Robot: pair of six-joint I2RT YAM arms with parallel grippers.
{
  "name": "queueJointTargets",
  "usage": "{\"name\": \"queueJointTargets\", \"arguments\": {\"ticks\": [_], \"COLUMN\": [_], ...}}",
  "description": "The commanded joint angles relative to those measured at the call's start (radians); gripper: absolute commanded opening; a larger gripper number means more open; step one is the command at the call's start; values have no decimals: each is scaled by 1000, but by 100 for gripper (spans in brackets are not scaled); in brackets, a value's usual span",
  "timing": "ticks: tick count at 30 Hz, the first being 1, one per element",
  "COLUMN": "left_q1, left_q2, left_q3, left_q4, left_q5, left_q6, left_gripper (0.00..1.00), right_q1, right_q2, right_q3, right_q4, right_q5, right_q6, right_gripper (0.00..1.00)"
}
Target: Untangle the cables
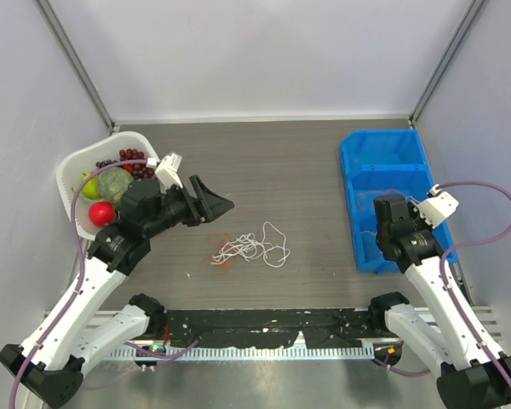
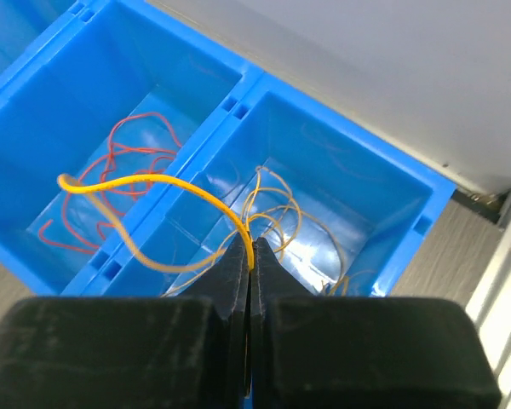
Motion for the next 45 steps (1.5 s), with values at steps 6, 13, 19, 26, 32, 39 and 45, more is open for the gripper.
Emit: {"name": "queueJointTargets", "arguments": {"ticks": [6, 13, 19, 26, 32, 39, 45], "left_q1": [-2, -2, -1, -2, -2, -13, -19], "left_q2": [-2, -10, -4, 79, 164, 234, 63], "left_q3": [-33, -56, -87, -136, -222, -282, -363], "left_q4": [23, 27, 52, 63, 127, 121, 11], "left_q5": [-6, -9, 0, 33, 98, 98, -101], "left_q6": [17, 20, 15, 52, 61, 50, -14], "left_gripper": [70, 71, 71, 65, 52, 39, 52], "right_q1": [-25, -25, -25, -23, -14, 343, 627], "right_q2": [-54, -68, -112, -117, 4, 298, 576], "right_q3": [-86, -70, -30, 27, 23, 16, 65], "right_q4": [60, 23, -16, 153, 438, 801, 1027], "right_q5": [-37, -77, -126, -381, -980, -1249, -1317], "right_q6": [209, 186, 125, -140, -273, -205, -152], "right_gripper": [1, 29, 49, 50, 49, 46, 47]}}
